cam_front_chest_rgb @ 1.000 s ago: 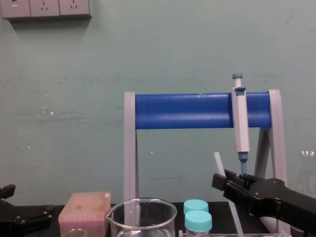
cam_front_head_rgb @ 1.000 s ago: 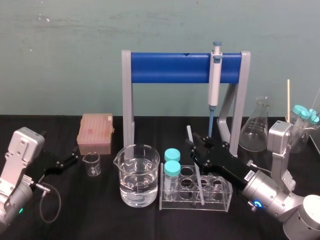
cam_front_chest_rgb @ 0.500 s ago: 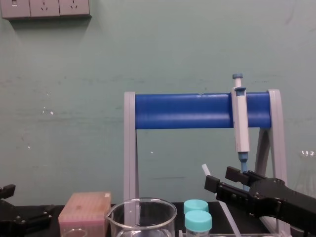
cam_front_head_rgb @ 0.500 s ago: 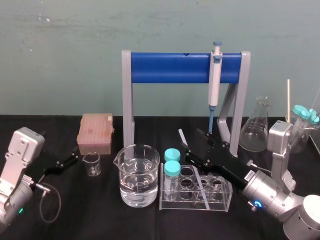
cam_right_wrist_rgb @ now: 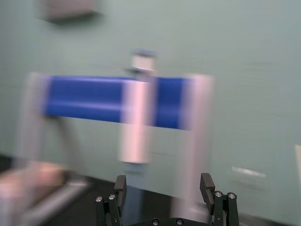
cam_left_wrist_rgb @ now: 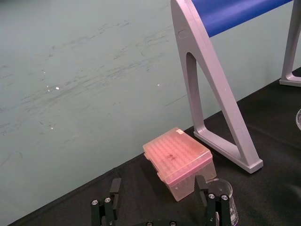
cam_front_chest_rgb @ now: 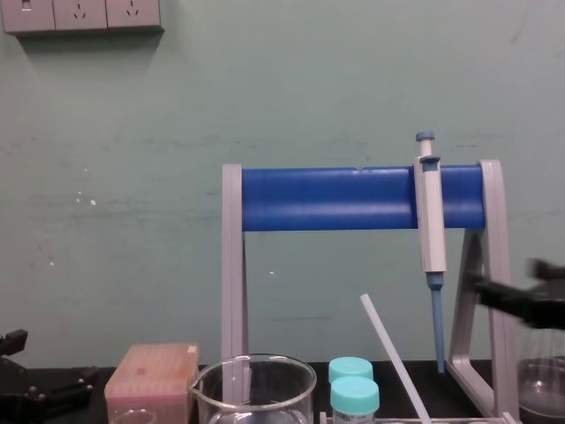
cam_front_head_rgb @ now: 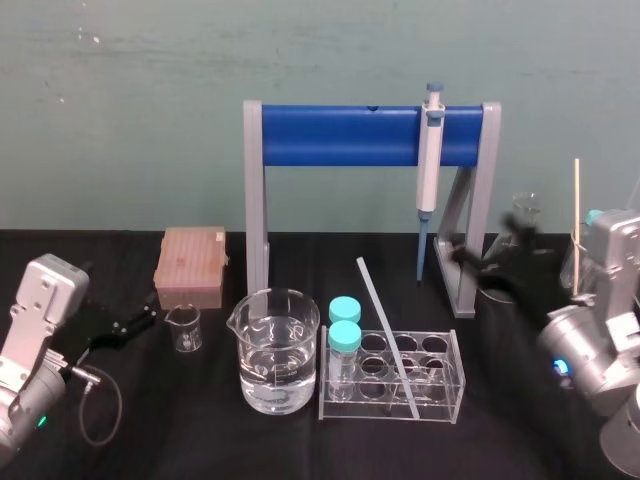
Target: Pick up the stirring rod with one hand, then place it down.
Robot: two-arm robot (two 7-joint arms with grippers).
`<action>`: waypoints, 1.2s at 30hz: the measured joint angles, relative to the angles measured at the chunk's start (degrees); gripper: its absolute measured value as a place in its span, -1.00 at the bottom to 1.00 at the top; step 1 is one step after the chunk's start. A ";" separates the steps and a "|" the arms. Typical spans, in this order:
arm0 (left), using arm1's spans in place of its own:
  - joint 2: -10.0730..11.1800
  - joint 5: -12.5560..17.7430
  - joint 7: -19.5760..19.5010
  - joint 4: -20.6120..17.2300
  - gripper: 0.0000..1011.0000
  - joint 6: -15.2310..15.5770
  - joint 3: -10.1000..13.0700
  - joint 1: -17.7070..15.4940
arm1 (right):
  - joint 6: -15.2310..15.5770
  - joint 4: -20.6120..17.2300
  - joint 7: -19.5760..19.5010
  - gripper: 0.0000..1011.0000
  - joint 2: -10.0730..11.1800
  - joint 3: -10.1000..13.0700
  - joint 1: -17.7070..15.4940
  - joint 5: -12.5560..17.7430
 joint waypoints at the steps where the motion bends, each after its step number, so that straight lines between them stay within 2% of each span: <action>1: 0.00 0.00 0.00 0.00 0.98 0.00 0.00 0.00 | 1.48 -0.51 -4.99 0.98 -0.19 1.17 -0.48 -2.31; 3: 0.00 0.00 0.00 0.00 0.98 0.00 0.00 0.00 | 3.19 -0.83 -9.44 0.98 -0.39 2.12 -0.87 -4.37; 4: 0.00 0.00 0.00 0.00 0.98 0.00 0.00 0.00 | 4.96 -0.97 -13.39 0.98 -0.66 2.94 -1.22 -6.11; 8: 0.00 0.00 0.00 0.00 0.98 0.00 0.00 0.00 | 8.23 -1.10 -18.79 0.98 -1.36 4.44 -1.93 -8.49; 10: 0.00 0.00 0.00 0.00 0.98 0.00 0.00 0.00 | 9.27 -1.29 -19.96 0.98 -1.79 4.98 -2.25 -8.96; 36: 0.00 0.00 0.00 0.00 0.98 0.00 0.00 0.00 | 9.40 -1.36 -20.30 0.98 -1.84 5.07 -2.30 -9.13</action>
